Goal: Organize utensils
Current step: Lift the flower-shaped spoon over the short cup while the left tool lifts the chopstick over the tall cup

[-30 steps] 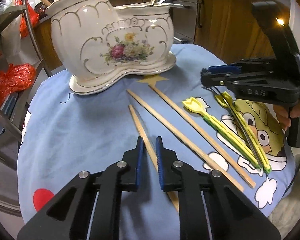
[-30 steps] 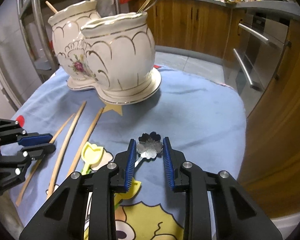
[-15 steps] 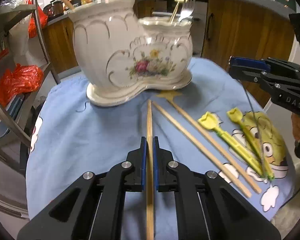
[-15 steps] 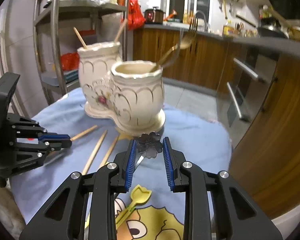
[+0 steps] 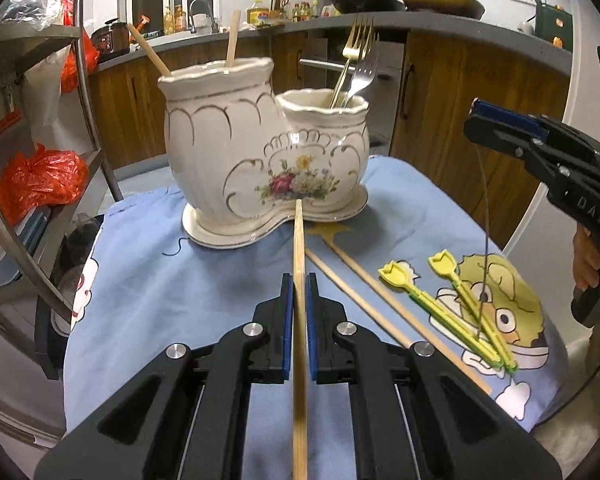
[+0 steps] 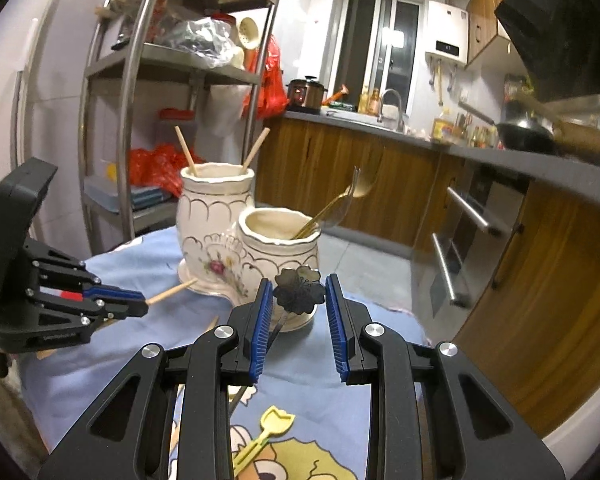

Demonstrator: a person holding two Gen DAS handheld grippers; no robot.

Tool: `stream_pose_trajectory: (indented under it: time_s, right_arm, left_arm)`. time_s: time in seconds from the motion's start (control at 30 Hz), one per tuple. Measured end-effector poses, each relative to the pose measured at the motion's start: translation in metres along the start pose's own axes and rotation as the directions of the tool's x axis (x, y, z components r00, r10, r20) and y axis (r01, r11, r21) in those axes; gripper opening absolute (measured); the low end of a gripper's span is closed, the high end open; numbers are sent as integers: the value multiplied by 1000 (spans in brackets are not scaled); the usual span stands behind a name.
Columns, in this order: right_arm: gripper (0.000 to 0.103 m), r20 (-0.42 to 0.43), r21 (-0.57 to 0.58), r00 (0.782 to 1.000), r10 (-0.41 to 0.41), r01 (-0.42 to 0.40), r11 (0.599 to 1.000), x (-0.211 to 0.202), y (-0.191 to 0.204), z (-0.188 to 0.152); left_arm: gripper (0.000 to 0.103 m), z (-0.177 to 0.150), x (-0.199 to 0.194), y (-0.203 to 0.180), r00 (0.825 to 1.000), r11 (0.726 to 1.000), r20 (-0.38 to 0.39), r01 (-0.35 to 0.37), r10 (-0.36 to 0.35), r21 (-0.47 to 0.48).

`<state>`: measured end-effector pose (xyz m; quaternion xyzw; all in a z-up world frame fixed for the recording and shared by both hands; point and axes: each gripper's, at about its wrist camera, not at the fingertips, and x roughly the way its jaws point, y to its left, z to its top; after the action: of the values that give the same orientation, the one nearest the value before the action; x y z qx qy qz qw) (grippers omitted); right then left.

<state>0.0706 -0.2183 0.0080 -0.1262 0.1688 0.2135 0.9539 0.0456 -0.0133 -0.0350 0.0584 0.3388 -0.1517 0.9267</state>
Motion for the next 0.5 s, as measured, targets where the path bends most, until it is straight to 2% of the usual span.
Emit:
stream_pose_trajectory:
  time_s: [0.5]
  right_arm:
    - [28,95,14,993,-64,63,998,-24,-1,11]
  left_arm:
    - [6,10,-32,-2,990,1000,144,-9,8,9]
